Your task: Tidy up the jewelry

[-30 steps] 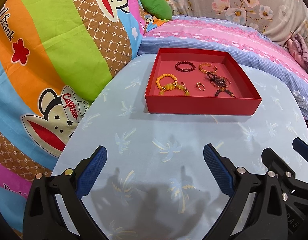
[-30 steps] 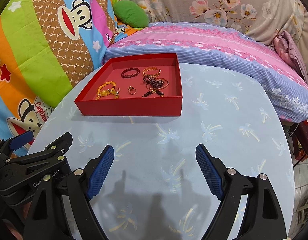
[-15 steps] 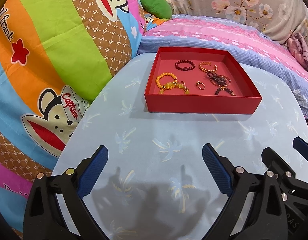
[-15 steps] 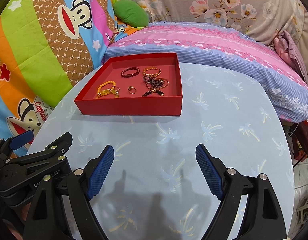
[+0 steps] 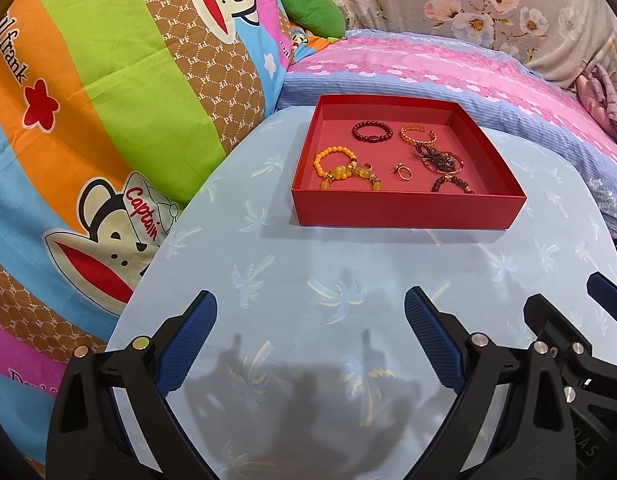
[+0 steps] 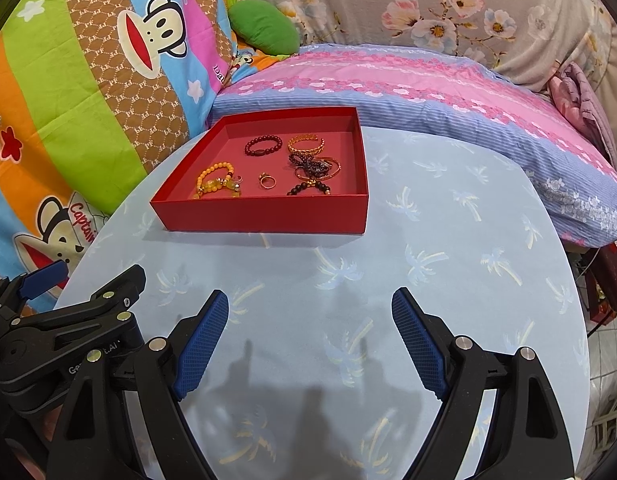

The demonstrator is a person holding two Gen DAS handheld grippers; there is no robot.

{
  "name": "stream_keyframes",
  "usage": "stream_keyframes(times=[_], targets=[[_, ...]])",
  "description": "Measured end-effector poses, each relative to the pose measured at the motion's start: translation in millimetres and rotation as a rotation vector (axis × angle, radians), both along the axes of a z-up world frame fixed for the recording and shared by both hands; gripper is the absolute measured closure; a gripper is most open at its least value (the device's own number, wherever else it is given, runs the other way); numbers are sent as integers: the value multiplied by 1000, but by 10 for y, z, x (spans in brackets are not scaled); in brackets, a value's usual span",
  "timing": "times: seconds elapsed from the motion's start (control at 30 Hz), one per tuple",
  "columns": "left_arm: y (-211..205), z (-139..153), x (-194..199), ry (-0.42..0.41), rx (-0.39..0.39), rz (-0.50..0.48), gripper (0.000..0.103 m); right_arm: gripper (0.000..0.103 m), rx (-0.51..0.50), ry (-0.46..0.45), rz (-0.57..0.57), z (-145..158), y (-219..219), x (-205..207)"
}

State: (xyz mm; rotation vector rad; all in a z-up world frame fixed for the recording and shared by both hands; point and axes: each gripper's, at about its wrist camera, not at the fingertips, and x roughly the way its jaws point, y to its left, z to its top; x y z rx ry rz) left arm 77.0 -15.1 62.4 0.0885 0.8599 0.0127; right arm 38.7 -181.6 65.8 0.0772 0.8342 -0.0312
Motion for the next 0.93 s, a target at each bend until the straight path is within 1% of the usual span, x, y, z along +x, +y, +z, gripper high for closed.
stream_keyframes(times=[0.73,0.93], targets=[[12,3,23,9,3,2,13,22,-1,4,1,-13,11,11],[0,3,27,10,2,1,13,19,7,9,-1,-29,-12,28]])
